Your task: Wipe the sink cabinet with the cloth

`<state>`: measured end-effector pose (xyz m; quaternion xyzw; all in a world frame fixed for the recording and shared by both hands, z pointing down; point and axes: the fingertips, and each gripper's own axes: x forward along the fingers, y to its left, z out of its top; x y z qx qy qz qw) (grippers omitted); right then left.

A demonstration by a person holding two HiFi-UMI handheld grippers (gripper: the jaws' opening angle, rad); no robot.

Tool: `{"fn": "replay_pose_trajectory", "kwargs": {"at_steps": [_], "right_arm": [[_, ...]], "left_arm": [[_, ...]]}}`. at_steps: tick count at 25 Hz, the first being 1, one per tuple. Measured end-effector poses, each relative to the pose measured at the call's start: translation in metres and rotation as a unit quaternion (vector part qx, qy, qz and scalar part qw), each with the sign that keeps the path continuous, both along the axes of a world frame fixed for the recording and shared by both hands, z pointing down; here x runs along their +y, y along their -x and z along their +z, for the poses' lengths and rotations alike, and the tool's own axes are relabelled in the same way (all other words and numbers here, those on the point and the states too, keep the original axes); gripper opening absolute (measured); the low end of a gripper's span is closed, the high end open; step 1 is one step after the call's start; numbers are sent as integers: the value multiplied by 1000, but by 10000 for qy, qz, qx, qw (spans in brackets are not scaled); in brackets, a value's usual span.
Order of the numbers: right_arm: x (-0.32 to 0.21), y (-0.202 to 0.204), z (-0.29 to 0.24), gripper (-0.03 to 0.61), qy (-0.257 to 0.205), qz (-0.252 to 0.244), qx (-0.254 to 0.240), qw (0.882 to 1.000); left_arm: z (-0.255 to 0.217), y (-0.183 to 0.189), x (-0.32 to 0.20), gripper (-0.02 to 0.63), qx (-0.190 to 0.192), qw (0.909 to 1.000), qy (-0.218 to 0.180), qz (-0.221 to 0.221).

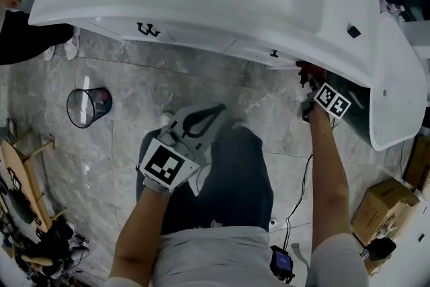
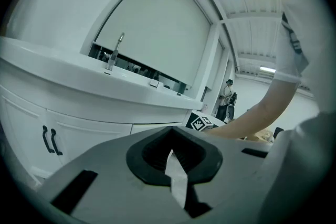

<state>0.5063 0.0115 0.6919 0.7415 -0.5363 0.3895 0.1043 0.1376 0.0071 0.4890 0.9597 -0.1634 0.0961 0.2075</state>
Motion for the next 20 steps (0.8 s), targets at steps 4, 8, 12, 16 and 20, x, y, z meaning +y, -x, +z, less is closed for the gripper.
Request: {"fn": "replay_pose_trajectory", "kwargs": {"at_steps": [4, 8, 12, 16, 20], "right_arm": [[-1, 0, -33, 94, -18, -64, 71, 10000], [-3, 0, -61, 94, -38, -62, 67, 10000], [-2, 3, -77, 92, -52, -191, 88, 9998], [-9, 12, -88, 91, -215, -228, -29, 9995], [-19, 24, -92, 87, -286, -293, -172, 9990]], "left_arm": [[-23, 4, 4, 9, 57, 9998, 53, -187], [-45, 6, 9, 9, 168, 9991, 179, -345], [-52, 7, 11, 9, 294, 9981, 234, -484], [-50, 7, 7, 9, 273, 9977, 143, -608], [-48, 15, 3, 9, 325, 9962, 148, -789]]}}
